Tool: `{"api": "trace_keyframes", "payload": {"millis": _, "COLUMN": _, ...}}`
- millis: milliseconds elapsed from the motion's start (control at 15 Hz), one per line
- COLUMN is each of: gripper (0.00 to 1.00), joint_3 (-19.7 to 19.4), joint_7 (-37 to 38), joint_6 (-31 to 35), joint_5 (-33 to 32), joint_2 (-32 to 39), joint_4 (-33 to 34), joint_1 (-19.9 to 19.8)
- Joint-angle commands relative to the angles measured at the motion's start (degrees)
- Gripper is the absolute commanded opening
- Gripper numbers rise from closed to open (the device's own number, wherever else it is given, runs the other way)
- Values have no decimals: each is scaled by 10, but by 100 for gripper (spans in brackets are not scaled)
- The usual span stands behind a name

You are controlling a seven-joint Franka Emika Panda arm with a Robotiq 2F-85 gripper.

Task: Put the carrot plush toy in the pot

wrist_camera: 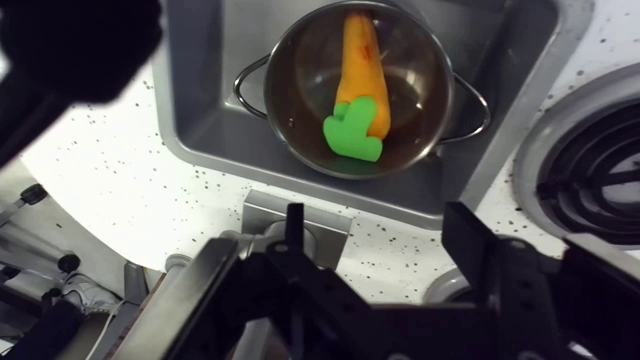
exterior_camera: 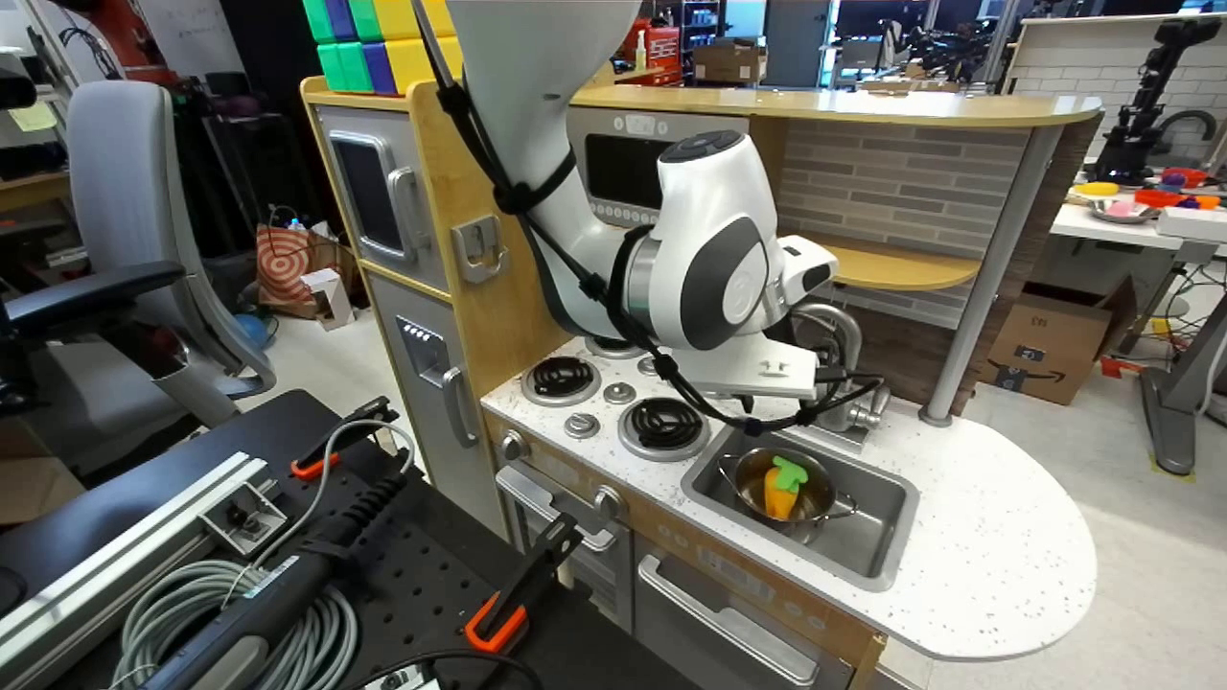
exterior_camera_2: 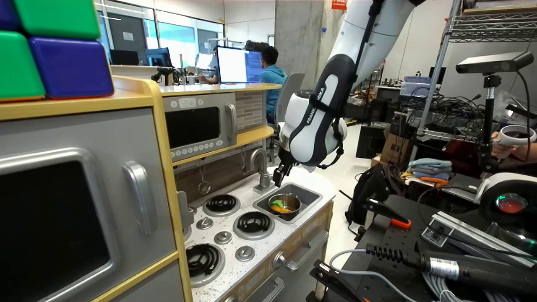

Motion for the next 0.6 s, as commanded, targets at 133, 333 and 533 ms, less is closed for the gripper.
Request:
{"api": "trace_keyframes", "payload": {"millis": 133, "gripper": 100, "joint_3": 99, "joint_7": -106, "joint_6": -112, "joint_5": -17, "joint_2": -148, "joint_4": -156, "joint_1": -82}}
{"api": "trace_keyframes", "payload": {"millis": 333, "gripper": 100, "joint_3": 144, "joint_7": -167, "joint_6": -221, "joint_5": 17, "joint_2": -218, "joint_4": -211, "joint_1": -124}}
{"api": "trace_keyframes", "payload": {"millis": 533, "gripper": 100, "joint_3": 106, "joint_7": -137, "joint_6": -178, "joint_5": 14, "joint_2": -172, "joint_4": -167, "joint_1": -85}}
